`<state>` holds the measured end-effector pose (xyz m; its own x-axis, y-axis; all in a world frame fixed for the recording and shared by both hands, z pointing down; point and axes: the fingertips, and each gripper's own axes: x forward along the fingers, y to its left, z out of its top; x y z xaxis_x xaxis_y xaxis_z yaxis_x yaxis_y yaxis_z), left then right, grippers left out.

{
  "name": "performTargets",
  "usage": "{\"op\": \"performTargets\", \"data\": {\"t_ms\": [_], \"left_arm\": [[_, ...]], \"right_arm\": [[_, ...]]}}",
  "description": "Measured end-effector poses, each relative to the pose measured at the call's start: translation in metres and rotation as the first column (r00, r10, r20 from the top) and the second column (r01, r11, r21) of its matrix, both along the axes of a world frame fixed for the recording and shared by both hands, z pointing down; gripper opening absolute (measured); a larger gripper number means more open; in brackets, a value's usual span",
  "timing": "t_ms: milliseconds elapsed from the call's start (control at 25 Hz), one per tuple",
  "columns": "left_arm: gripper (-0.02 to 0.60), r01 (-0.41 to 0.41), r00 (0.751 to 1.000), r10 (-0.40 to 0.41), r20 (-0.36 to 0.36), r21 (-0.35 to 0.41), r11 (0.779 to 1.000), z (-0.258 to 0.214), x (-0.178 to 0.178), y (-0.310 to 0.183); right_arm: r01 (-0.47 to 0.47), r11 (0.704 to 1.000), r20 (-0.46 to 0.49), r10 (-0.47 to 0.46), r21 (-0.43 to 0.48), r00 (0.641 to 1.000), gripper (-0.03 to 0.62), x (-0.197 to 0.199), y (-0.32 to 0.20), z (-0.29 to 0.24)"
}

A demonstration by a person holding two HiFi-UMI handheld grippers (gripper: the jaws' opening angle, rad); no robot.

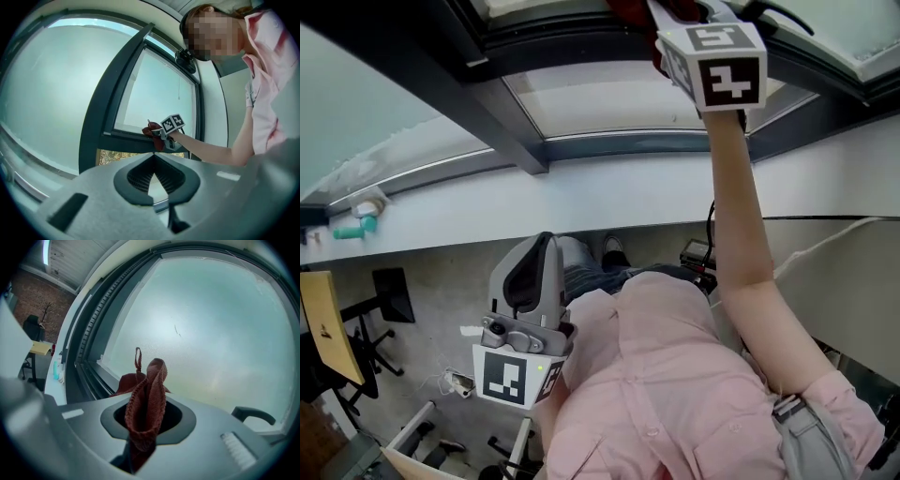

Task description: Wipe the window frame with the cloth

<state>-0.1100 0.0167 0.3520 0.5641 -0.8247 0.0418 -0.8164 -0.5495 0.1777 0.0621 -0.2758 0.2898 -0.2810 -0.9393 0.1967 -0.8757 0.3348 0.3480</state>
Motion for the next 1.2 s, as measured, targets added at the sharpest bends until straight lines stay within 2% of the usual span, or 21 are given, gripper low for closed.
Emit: {"op": "performTargets", "data": {"t_ms": [160,320,440,680,840,1200], "left_arm": [[-0.003,0.013,1.000,-0.014,0.011,0.016,1.000,-0.011,-0.009,0.003],[-0.003,0.054,0.998,-0.055,0.022,0.031,0.998,-0.015,-0.033,0.007],[-0.003,0.048,0.998,-0.049,0.028,0.036,0.998,-0.015,-0.041,0.002],[-0.003,-0.033,0.999,0.033,0.000,0.087,0.996,-0.029,-0.020,-0.012],[-0.003,-0.085,0.996,0.086,-0.008,0.089,0.992,-0.030,-0.003,-0.015],[-0.003,-0.106,0.994,0.108,-0.033,0.057,0.993,-0.017,0.004,-0.017]], "right_arm": [[-0.013,1.000,0.014,0.013,-0.004,1.000,0.075,-0.002,-0.001,0.001],[-0.040,0.999,0.013,0.040,0.002,0.999,0.074,0.000,0.000,0.000],[-0.052,0.999,0.014,0.052,-0.004,0.999,0.074,-0.002,0.000,-0.001],[-0.069,0.997,-0.007,0.069,-0.025,0.998,0.074,-0.001,0.002,0.001],[-0.053,0.998,-0.016,0.053,-0.019,0.998,0.072,-0.003,0.000,0.001],[-0.039,0.999,-0.007,0.039,-0.014,0.999,0.071,-0.007,0.002,0.003]]}}
